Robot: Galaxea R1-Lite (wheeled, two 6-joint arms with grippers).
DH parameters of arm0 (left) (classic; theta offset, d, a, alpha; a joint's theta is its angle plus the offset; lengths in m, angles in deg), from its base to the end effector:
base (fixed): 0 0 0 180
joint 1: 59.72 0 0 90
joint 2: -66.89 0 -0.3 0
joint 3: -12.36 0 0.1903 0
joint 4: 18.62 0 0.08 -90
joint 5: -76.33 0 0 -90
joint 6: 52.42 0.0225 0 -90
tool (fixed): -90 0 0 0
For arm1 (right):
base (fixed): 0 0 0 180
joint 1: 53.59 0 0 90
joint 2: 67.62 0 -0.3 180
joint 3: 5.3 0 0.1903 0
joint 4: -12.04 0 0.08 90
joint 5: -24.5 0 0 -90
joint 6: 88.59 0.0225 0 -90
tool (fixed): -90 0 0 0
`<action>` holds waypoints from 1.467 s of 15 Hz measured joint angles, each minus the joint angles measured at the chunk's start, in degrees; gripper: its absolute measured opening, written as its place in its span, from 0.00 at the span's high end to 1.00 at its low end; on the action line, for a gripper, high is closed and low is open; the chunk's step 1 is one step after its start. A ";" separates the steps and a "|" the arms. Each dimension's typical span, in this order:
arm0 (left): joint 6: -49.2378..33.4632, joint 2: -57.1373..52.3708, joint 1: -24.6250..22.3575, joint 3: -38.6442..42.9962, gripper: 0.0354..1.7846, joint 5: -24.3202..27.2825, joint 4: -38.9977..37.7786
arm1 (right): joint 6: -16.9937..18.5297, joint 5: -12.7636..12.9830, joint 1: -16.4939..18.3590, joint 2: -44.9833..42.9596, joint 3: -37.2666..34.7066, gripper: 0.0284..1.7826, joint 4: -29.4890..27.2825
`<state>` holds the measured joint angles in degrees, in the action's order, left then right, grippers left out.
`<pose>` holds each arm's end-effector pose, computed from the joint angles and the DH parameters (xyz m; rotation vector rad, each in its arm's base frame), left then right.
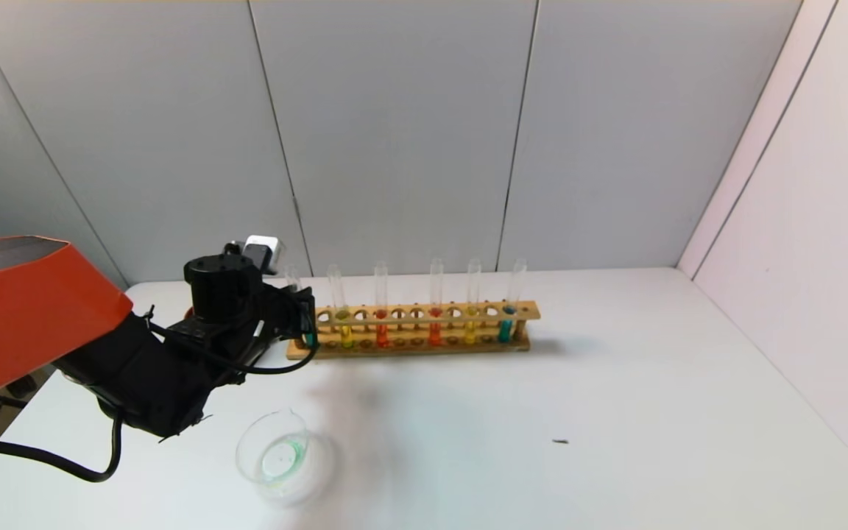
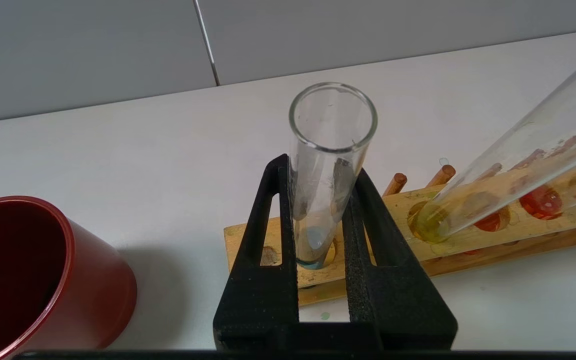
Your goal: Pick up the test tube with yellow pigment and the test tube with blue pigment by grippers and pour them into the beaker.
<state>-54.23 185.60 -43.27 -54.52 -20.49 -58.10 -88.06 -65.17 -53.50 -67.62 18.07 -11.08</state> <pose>0.3476 -0.0999 0.0916 0.0121 0.2140 -0.1641 -0.0228 -0.0001 0.0759 0.0093 -0.0044 -0.0073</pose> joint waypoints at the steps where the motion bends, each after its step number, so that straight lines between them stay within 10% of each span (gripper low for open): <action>1: 0.00 -0.28 0.06 -0.02 0.84 -0.06 0.37 | 0.00 0.00 0.00 0.00 0.00 0.05 0.00; 22: 0.22 -15.68 1.19 -20.64 0.84 -4.00 34.62 | 0.00 0.00 0.00 0.00 0.00 0.05 0.00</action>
<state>-54.02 169.93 -42.08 -75.16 -24.49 -23.48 -88.06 -65.17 -53.50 -67.62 18.07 -11.08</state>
